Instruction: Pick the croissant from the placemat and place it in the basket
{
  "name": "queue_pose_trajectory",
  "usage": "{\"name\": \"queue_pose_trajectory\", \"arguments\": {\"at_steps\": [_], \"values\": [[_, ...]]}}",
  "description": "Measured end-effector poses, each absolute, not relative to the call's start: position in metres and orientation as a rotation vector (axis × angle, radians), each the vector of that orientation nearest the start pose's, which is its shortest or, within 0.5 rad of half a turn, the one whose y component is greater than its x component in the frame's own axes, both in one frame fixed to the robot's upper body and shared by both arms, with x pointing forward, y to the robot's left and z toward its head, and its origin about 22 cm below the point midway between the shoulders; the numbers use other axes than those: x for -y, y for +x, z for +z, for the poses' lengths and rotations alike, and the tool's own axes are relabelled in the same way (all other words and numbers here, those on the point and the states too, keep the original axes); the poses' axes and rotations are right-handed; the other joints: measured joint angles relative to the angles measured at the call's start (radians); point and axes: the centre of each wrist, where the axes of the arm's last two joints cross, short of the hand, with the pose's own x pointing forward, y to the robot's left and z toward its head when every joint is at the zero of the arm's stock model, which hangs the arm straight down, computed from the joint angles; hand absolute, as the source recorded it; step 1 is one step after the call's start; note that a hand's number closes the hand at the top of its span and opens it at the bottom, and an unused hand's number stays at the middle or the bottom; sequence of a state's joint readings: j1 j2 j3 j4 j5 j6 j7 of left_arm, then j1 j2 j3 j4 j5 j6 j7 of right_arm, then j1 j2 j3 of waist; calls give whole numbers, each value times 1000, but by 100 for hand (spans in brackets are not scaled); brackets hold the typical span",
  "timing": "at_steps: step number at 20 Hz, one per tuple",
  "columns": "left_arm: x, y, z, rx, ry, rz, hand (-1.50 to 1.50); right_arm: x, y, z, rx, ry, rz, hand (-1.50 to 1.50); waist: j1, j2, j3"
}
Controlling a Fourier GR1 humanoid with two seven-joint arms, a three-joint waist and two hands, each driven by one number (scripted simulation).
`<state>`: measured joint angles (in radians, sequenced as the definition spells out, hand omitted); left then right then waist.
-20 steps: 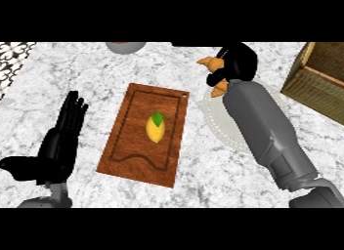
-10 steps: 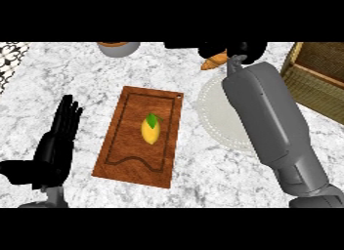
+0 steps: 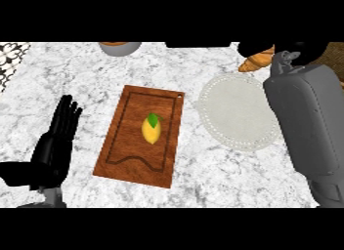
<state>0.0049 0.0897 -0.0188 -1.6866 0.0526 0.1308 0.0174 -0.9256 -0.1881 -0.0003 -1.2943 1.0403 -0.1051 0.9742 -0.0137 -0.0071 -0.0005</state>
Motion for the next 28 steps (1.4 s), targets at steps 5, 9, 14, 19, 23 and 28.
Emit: {"name": "queue_pose_trajectory", "arguments": {"at_steps": [5,9,14,19,23,28], "values": [[-243,244,32,1669,98,64,0,194,385,233,1201,-1332,220,150,6,4,0],[-234,240,30,1670,95,58,0,228,376,232,1178,-1346,185,150,10,5,0],[-238,237,30,1673,97,55,0,273,379,223,1161,-1355,147,150,16,7,1],[-235,243,26,1678,93,52,0,306,373,218,1121,-1384,155,150,16,7,1],[-232,247,31,1676,92,54,0,328,374,198,1084,-1388,191,150,18,8,1],[-236,240,32,1673,84,52,0,351,376,183,1043,-1390,230,150,20,8,1]]}}
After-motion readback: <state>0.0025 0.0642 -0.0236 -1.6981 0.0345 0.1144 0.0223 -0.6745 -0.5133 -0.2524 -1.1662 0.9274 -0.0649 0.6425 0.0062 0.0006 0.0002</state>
